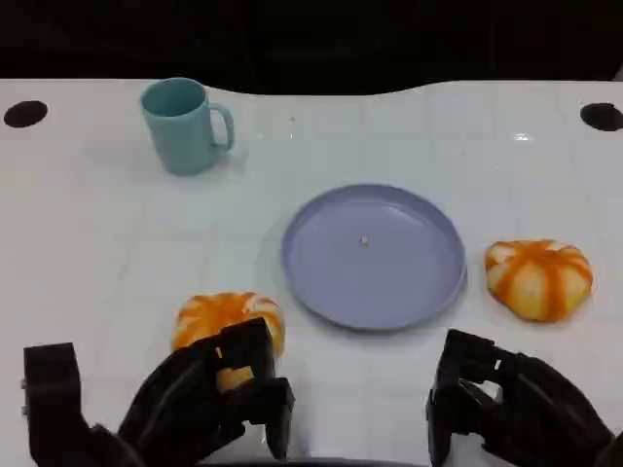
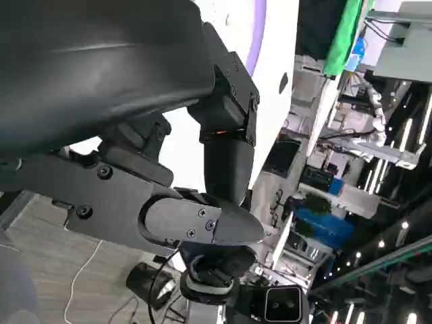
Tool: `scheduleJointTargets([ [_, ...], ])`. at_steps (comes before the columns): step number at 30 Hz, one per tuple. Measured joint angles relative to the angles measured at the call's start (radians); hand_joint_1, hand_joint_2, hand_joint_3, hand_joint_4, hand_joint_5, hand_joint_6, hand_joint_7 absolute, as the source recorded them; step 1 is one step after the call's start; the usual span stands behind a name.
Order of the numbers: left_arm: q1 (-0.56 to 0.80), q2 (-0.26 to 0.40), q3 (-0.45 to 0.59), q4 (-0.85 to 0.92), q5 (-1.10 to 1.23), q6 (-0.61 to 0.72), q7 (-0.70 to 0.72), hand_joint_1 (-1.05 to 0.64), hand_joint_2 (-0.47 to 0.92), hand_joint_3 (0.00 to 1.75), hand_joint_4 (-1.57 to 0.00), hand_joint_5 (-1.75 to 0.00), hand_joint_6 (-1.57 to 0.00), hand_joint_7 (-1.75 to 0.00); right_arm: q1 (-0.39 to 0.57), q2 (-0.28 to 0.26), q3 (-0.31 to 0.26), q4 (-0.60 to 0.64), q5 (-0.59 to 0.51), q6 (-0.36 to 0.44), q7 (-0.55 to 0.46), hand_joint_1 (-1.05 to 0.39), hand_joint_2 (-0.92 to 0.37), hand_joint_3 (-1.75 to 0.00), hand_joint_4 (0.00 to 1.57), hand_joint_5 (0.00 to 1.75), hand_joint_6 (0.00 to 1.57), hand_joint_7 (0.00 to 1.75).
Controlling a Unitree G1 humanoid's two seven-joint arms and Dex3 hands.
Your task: Grasp the bread from the table and place it into the plate.
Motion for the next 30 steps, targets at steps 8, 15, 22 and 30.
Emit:
scheduleJointTargets([
  [8, 0.001, 0.004, -0.002, -0.004, 0.012, -0.009, 0.0, -0.68, 0.92, 0.24, -0.85, -1.75, -0.63, -1.75, 0.002, 0.0, 0.001, -0.002, -0.007, 0.0, 0.0, -0.5, -0.92, -0.42, 0.59, 1.75, 0.44, 1.66],
  [15, 0.002, 0.004, -0.005, -0.006, 0.019, -0.01, 0.0, -0.66, 0.92, 0.22, -0.85, -1.75, -0.63, -1.75, 0.002, 0.0, 0.001, -0.002, -0.007, 0.0, 0.003, -0.5, -0.92, -0.41, 0.59, 1.75, 0.42, 1.68],
  [22, 0.002, -0.006, 0.008, -0.008, 0.018, -0.028, 0.0, -0.69, 0.92, 0.23, -0.77, -1.75, -0.59, -1.65, -0.002, 0.0, 0.001, 0.0, -0.006, -0.005, 0.008, -0.5, -0.92, -0.41, 0.61, 1.75, 0.42, 1.69],
  [30, 0.005, -0.042, 0.053, -0.041, 0.026, -0.119, 0.065, -0.68, 0.92, 0.16, -0.54, -1.51, -0.66, -0.78, -0.003, 0.0, 0.001, 0.0, -0.006, -0.006, 0.007, -0.49, -0.92, -0.4, 0.6, 1.75, 0.42, 1.69],
])
